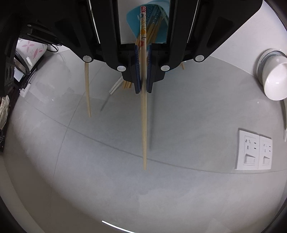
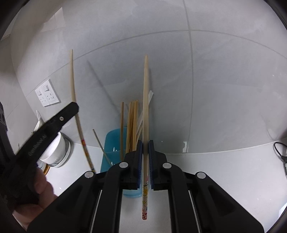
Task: Organize utensils
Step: 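Lift both held chopsticks and carry them to the blue utensil holder, then open the left tool to drop its chopstick into the holder while the right tool holds its chopstick above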
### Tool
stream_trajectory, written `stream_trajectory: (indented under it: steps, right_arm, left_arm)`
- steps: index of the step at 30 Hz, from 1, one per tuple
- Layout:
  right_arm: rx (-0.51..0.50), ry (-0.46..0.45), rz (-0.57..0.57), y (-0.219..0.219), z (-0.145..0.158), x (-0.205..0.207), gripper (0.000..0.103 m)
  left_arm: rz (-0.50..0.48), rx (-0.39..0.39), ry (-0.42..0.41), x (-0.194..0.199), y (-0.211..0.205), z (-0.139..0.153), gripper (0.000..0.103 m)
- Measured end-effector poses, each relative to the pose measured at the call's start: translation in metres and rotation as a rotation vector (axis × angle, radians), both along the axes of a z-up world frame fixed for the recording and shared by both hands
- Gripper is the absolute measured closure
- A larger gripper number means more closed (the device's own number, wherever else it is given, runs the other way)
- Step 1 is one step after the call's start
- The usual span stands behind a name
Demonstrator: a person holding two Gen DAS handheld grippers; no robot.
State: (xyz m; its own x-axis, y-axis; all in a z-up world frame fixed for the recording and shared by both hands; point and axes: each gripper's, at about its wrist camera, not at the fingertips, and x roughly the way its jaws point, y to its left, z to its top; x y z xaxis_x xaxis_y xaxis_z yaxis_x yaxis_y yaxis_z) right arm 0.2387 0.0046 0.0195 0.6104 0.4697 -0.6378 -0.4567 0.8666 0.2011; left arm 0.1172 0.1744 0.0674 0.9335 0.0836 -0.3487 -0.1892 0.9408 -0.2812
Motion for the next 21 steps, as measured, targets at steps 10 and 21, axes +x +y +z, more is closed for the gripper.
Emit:
stream_trajectory:
  steps: [10, 21]
  right_arm:
    - [-0.021, 0.035, -0.018, -0.003, -0.020, 0.010, 0.097]
    - [-0.023, 0.047, -0.005, 0.004, -0.026, 0.009, 0.097]
  left_arm:
    - [-0.009, 0.040, 0.046, 0.019, -0.009, -0.036, 0.096]
    - [-0.094, 0.070, 0.143, 0.031, -0.018, -0.049, 0.088]
